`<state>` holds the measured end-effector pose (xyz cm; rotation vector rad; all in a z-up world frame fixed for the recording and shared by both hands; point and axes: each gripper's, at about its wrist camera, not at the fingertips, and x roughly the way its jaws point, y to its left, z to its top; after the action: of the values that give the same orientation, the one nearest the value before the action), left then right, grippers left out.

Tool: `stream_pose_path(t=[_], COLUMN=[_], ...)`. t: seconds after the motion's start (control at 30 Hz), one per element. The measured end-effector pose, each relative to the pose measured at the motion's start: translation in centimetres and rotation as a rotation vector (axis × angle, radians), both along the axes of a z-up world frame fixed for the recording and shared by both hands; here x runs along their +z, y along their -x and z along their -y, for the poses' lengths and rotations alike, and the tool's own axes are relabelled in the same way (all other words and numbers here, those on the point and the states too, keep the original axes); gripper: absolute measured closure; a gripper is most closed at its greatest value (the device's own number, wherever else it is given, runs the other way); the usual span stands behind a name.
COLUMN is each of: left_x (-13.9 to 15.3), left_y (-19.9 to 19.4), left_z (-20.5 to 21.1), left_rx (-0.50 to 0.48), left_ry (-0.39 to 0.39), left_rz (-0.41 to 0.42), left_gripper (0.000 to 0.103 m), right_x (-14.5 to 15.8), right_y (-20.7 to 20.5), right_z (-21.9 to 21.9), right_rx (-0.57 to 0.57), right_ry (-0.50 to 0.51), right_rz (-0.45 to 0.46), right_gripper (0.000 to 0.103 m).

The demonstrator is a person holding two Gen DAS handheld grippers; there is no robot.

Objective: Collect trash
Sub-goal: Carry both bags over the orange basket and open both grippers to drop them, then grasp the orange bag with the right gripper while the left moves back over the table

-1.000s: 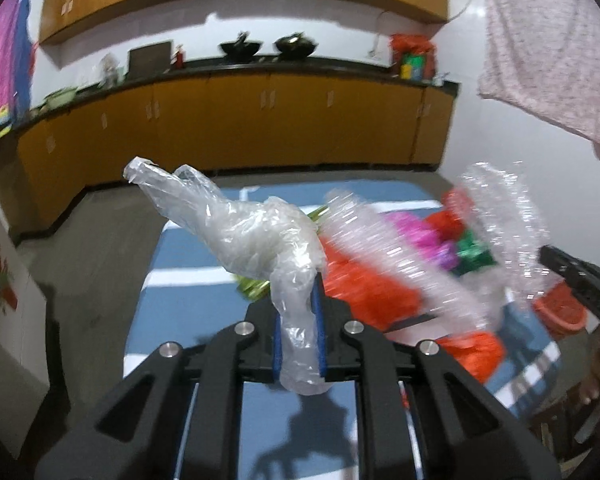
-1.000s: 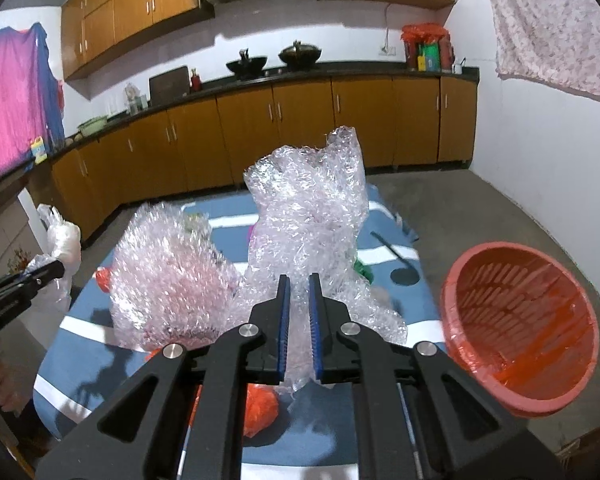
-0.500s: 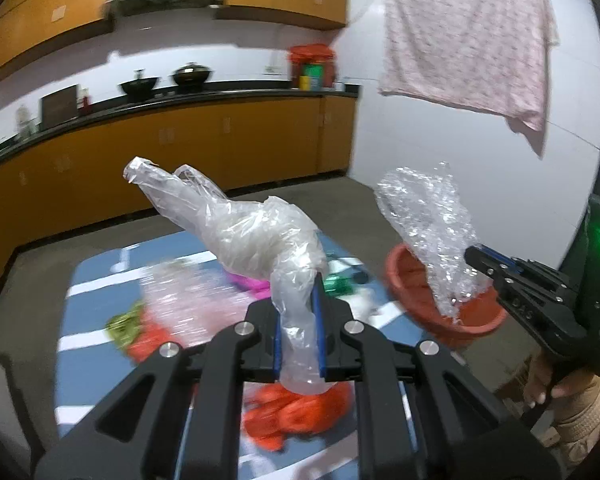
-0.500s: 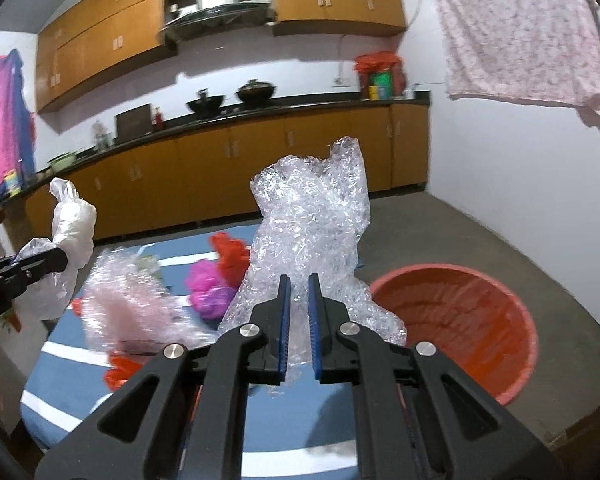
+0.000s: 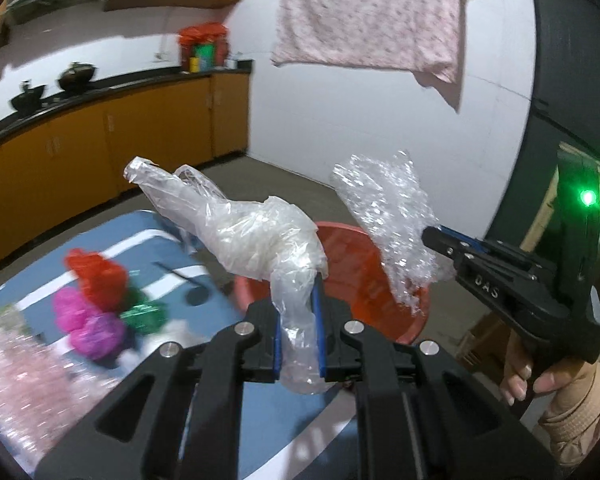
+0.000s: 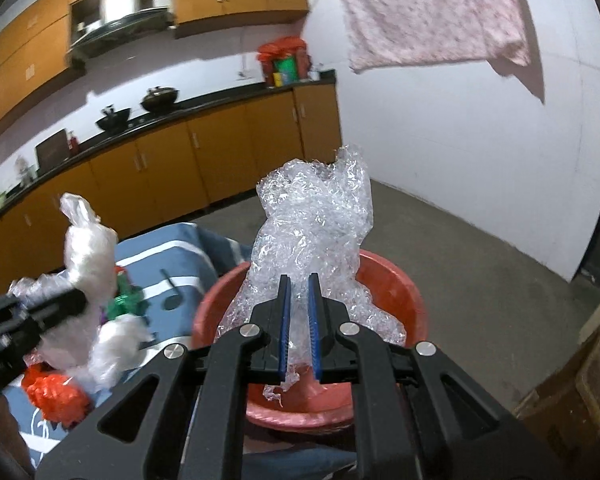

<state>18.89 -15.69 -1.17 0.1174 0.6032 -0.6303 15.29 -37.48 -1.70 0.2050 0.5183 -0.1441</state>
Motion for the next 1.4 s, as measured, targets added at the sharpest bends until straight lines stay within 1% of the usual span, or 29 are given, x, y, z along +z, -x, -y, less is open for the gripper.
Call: stream_pose_path(t=[0.13, 0.23, 0.33, 0.37, 0.43, 0.5, 0.57, 0.6, 0.63, 0.67, 0.7, 0.73, 0.77, 0.8, 0.87, 0.9, 0.97, 1.07, 1.17, 1.27, 1.4], left_x=[-1.7, -3.0, -4.4, -4.8, -5.3, -5.9, -6.1, -6.2, -6.3, -6.3, -6.4, -6.3, -6.2, -6.0, -5.5, -5.2, -4.4, -3.3, -2.2, -1.3, -0.3], left_y=[-1.9, -3.2, -4.1, -4.2, -4.7, -5.2, -5.4, -5.5, -5.6, -5.7, -5.6, -5.6, -5.5, -5.4, -4.9, -4.6, -3.8, -2.4, -1.1, 0.1, 1.7], left_z=[3.6, 5.4, 6.4, 6.2, 6.7, 7.2, 7.0, 6.9, 6.7, 6.5, 6.3, 6.2, 6.0, 5.7, 5.0, 4.6, 3.7, 2.3, 1.0, -0.6, -3.7], left_rx=[-0.055, -0.076, -0.086, -0.086, -0.08, -0.073, -0.062, -0.056, -0.053, -0.048, -0.04, -0.036, -0.032, -0.026, -0.01, -0.002, 0.013, 0.031, 0.049, 0.078, 0.144], left_ry=[-0.028, -0.049, -0.064, -0.066, -0.07, -0.074, -0.074, -0.073, -0.069, -0.07, -0.074, -0.075, -0.073, -0.069, -0.063, -0.061, -0.052, -0.038, -0.032, -0.027, -0.015], left_rz=[-0.019, -0.037, -0.066, -0.074, -0.081, -0.089, -0.093, -0.096, -0.1, -0.103, -0.102, -0.104, -0.11, -0.115, -0.108, -0.1, -0.085, -0.067, -0.05, -0.032, -0.01], left_gripper=[0.09, 0.089, 0.088, 0.085, 0.084, 0.078, 0.07, 0.068, 0.064, 0.061, 0.06, 0.059, 0.058, 0.057, 0.05, 0.048, 0.041, 0.036, 0.033, 0.032, 0.03], right_x=[-1.1, -1.9, -2.5, -2.7, -2.6, -2.8, -3.0, -3.2, -3.1, -3.0, -2.9, -2.7, -2.5, -2.2, -1.6, -1.4, -1.0, -0.3, 0.6, 1.1, 1.8], right_y=[-0.9, -1.9, -2.6, -2.8, -3.4, -3.3, -3.1, -2.9, -2.8, -2.7, -2.2, -1.9, -1.2, -0.8, 0.0, 0.5, 1.8, 3.3, 4.1, 4.5, 4.7], right_z=[0.5, 1.0, 1.6, 1.8, 2.7, 3.2, 3.7, 4.0, 4.3, 4.6, 4.7, 4.7, 4.6, 4.6, 4.6, 4.6, 4.4, 3.8, 2.5, 1.2, -0.2], right_rx=[0.0, 0.006, 0.017, 0.017, 0.02, 0.015, 0.006, -0.002, -0.01, -0.015, -0.022, -0.027, -0.036, -0.04, -0.045, -0.046, -0.059, -0.062, -0.053, -0.036, -0.012], right_ry=[0.0, -0.015, -0.037, -0.041, -0.05, -0.06, -0.07, -0.077, -0.082, -0.085, -0.086, -0.082, -0.068, -0.055, -0.043, -0.046, -0.062, -0.065, -0.034, -0.015, -0.012], right_rz=[-0.018, -0.034, -0.045, -0.047, -0.052, -0.054, -0.06, -0.063, -0.064, -0.063, -0.058, -0.053, -0.045, -0.04, -0.028, -0.023, -0.007, 0.011, 0.023, 0.027, 0.028], right_gripper=[0.094, 0.094, 0.094, 0.094, 0.094, 0.093, 0.092, 0.092, 0.09, 0.085, 0.081, 0.073, 0.068, 0.065, 0.055, 0.053, 0.044, 0.038, 0.033, 0.032, 0.029])
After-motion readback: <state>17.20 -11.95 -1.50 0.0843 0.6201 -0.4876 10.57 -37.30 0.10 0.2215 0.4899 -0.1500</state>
